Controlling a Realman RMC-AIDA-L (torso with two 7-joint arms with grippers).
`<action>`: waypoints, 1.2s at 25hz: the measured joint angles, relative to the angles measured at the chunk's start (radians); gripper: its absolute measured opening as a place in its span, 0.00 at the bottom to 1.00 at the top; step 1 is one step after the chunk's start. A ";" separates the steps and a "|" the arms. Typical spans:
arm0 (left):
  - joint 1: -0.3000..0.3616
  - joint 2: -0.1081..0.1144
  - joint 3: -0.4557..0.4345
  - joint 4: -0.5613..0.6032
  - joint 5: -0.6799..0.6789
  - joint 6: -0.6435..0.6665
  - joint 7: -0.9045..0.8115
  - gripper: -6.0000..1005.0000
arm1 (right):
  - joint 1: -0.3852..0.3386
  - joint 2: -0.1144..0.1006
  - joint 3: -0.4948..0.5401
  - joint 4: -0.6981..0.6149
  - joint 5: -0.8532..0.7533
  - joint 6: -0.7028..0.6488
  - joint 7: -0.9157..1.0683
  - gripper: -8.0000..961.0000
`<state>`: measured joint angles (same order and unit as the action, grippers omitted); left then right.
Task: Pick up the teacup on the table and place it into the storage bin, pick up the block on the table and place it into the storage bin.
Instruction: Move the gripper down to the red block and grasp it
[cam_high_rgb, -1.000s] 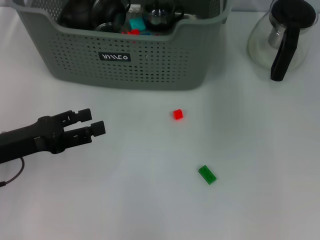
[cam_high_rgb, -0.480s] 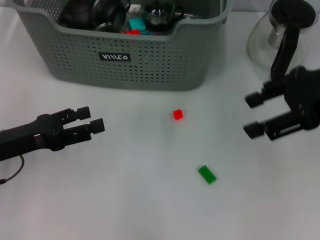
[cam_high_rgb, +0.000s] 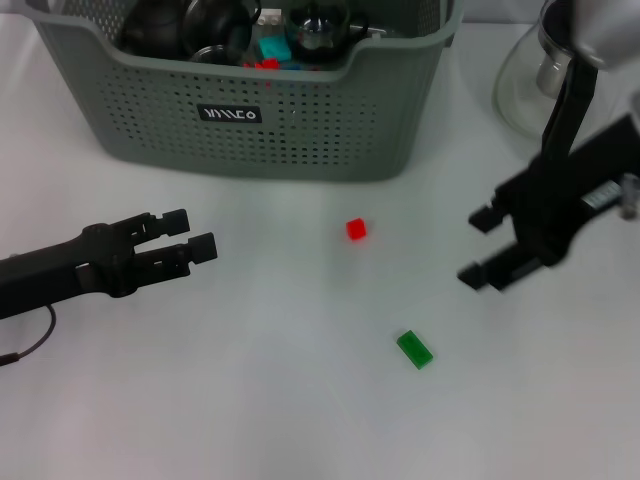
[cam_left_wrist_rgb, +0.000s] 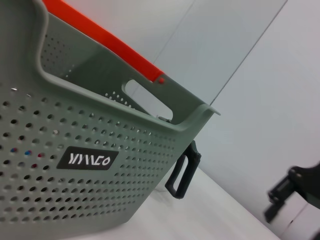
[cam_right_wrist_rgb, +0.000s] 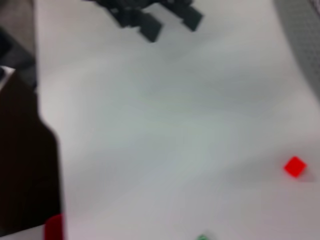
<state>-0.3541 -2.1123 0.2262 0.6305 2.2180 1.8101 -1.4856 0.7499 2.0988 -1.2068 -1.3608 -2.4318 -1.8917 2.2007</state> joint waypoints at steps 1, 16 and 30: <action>0.003 0.000 -0.001 0.000 0.000 0.000 0.001 0.79 | 0.024 0.000 -0.052 0.016 -0.035 0.072 0.116 0.78; 0.009 0.000 -0.004 0.000 0.000 -0.015 0.004 0.79 | 0.151 0.007 -0.455 0.201 -0.067 0.412 0.262 0.78; 0.025 -0.003 -0.011 0.000 0.008 -0.051 0.000 0.79 | 0.237 0.012 -0.503 0.454 0.040 0.628 0.268 0.78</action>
<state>-0.3294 -2.1156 0.2147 0.6304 2.2256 1.7594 -1.4851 0.9872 2.1108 -1.7098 -0.9072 -2.3921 -1.2636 2.4686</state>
